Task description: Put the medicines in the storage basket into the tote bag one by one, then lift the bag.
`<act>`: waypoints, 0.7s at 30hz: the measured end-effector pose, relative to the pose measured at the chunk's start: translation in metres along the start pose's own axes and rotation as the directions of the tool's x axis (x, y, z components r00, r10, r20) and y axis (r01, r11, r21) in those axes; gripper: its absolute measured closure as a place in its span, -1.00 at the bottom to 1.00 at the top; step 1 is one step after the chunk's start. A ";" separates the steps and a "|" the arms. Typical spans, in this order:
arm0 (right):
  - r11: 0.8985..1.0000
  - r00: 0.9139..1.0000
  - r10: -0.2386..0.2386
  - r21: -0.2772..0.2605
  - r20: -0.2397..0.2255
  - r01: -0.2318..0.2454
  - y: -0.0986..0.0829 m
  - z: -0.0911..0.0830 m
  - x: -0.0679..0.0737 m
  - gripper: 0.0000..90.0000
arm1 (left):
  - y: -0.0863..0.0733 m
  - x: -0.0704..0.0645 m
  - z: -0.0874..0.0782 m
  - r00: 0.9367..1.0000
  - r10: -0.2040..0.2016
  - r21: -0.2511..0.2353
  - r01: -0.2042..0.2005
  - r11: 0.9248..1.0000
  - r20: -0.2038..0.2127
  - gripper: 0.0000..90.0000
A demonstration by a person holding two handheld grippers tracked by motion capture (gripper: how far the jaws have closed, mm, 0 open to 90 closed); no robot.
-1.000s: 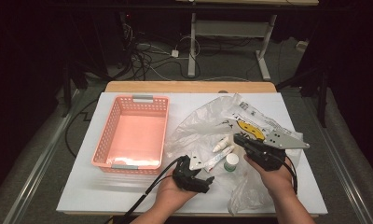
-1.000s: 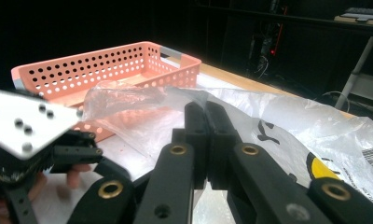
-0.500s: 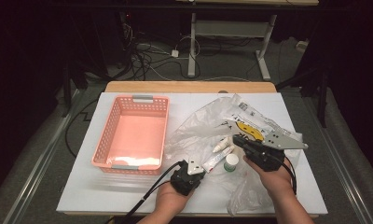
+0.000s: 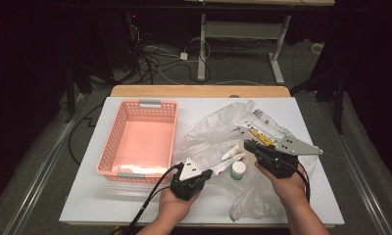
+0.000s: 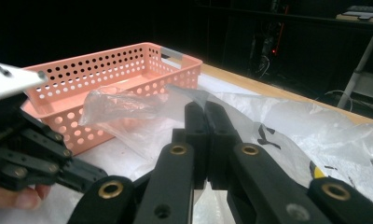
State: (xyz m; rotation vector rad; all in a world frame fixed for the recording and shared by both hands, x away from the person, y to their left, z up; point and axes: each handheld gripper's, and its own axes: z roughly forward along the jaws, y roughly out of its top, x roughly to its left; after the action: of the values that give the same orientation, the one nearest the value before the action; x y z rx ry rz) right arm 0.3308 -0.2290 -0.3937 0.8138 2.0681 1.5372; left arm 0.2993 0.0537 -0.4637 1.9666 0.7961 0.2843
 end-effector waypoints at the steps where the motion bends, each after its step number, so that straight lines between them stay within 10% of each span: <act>1: 1.000 1.000 0.000 -0.001 -0.004 -0.001 0.000 0.000 0.000 1.00 | 0.002 0.000 -0.003 1.000 0.000 -0.027 0.000 1.000 0.000 0.98; 7: 1.000 1.000 0.004 -0.002 0.000 -0.004 -0.001 0.000 0.001 1.00 | 0.016 0.001 -0.016 1.000 -0.001 -0.101 -0.001 0.995 -0.024 0.98; 11: 1.000 1.000 0.008 -0.007 0.003 -0.008 0.000 -0.001 0.000 1.00 | 0.001 0.006 -0.008 0.999 -0.046 0.017 0.046 0.999 -0.021 0.93; 14: 1.000 1.000 0.010 -0.011 0.008 -0.010 0.001 -0.001 -0.001 1.00 | -0.013 0.004 0.004 0.999 -0.036 0.147 0.039 0.988 -0.024 -0.05; 16: 1.000 1.000 0.007 -0.012 0.005 -0.007 0.001 -0.001 -0.001 1.00 | -0.017 0.003 0.018 0.999 -0.036 0.263 0.045 0.964 -0.040 -0.56; 18: 1.000 1.000 0.010 -0.006 0.004 -0.010 0.000 0.001 -0.001 1.00 | -0.017 -0.005 0.021 0.997 0.039 0.278 -0.021 0.960 -0.059 -0.50; 21: 1.000 1.000 0.001 0.007 0.001 -0.001 -0.002 0.003 0.001 1.00 | -0.018 -0.007 0.020 0.999 0.034 0.260 -0.023 0.965 -0.038 0.07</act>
State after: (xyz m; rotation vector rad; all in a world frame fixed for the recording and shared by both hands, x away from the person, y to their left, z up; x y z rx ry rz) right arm 0.3320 -0.2268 -0.3965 0.8179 2.0738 1.5311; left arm 0.2964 0.0409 -0.4879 2.2254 0.8691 0.2492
